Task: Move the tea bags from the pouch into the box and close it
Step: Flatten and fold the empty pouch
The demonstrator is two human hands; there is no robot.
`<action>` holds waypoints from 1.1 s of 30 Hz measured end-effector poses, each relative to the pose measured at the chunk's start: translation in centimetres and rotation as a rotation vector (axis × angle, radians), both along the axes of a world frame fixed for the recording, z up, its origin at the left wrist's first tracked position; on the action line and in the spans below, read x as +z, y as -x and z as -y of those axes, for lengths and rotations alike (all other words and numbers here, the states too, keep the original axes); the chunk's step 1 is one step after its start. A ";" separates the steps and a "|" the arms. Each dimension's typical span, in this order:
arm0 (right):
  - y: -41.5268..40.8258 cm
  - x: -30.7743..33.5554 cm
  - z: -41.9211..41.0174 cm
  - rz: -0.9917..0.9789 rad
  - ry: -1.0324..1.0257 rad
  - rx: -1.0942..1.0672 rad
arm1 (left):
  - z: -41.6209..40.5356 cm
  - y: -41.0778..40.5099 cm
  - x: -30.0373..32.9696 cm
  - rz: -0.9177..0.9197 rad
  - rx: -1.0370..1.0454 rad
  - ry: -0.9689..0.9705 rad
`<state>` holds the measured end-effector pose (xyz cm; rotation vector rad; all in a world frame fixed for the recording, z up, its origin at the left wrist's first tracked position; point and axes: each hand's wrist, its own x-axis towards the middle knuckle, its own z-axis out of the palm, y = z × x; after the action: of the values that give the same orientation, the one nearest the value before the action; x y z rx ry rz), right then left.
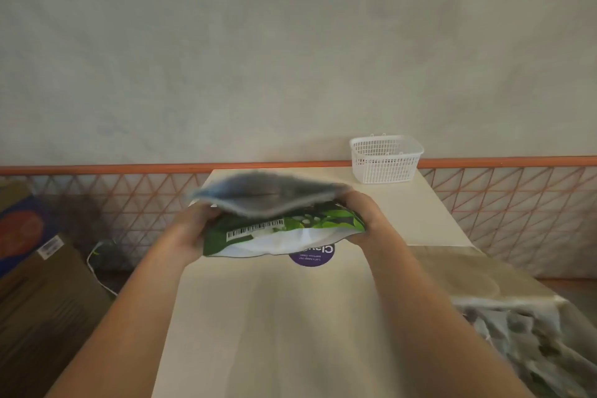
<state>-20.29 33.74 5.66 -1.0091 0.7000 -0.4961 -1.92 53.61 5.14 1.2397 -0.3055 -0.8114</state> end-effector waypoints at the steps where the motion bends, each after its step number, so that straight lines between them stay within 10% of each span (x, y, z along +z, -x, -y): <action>1: 0.5 0.8 0.4 -0.019 -0.034 -0.005 | 0.0 0.3 0.9 -0.006 -0.027 0.021; 8: 3.5 6.1 2.8 0.025 -0.156 0.046 | 2.1 3.5 7.6 0.039 -0.199 -0.139; 16: 5.2 9.5 2.2 0.521 -0.380 -0.162 | 7.9 8.1 8.8 0.117 0.289 -0.029; 22: 4.2 10.5 0.5 0.130 0.075 -0.076 | 10.0 12.7 8.9 0.117 0.382 0.075; 33: 5.9 11.9 3.6 -0.234 0.597 -0.154 | 12.1 10.6 11.5 0.260 -0.156 -0.223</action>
<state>-26.15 30.11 17.53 -1.5981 0.8648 -0.7537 -12.53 41.47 16.68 1.5498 -0.5382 -0.8342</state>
